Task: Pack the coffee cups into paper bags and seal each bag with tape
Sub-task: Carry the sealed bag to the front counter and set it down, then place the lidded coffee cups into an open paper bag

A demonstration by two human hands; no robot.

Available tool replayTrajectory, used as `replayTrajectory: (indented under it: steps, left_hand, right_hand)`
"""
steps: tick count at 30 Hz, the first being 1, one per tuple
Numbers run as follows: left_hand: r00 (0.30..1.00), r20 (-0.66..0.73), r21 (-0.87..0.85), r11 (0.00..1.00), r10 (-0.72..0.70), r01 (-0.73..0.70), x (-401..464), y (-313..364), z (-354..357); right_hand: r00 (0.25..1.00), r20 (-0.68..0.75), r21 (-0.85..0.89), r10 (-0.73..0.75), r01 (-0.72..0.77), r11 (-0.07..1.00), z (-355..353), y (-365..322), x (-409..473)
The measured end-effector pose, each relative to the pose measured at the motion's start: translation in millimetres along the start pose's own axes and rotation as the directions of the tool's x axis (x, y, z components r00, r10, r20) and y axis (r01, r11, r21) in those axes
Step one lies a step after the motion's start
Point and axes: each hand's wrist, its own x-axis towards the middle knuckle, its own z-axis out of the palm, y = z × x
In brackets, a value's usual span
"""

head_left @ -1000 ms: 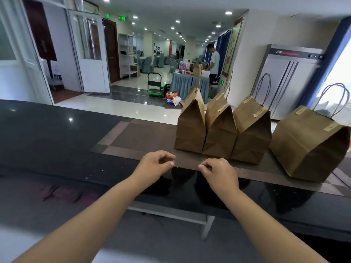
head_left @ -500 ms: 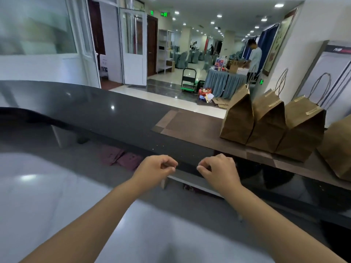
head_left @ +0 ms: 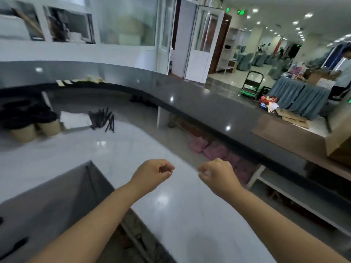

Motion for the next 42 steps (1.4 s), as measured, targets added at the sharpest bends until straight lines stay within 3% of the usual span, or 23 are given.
replayTrajectory:
  steps: [9,19,31,42]
  left_hand:
    - [0.980,-0.147,0.094,0.985,-0.131,0.146,-70,-105,-140]
    - [0.882,-0.395,0.137,0.933,-0.256,0.332,-163,-162,-251]
    - [0.681,-0.536,-0.026,0.816,-0.499,0.578,-235,-199,-318]
    - [0.454,-0.678,-0.178,0.728,-0.578,0.662,-245,-230,-372]
  right_hand:
    - [0.960,0.122,0.078,-0.253,0.245,0.966,62,-161,54]
    - [0.827,0.201,0.135,-0.525,0.508,0.851,106,-310,90]
    - [0.615,0.259,0.354,-0.745,0.657,0.665,156,-437,130]
    - [0.409,0.275,0.452,-0.870,0.743,0.493,187,-533,196]
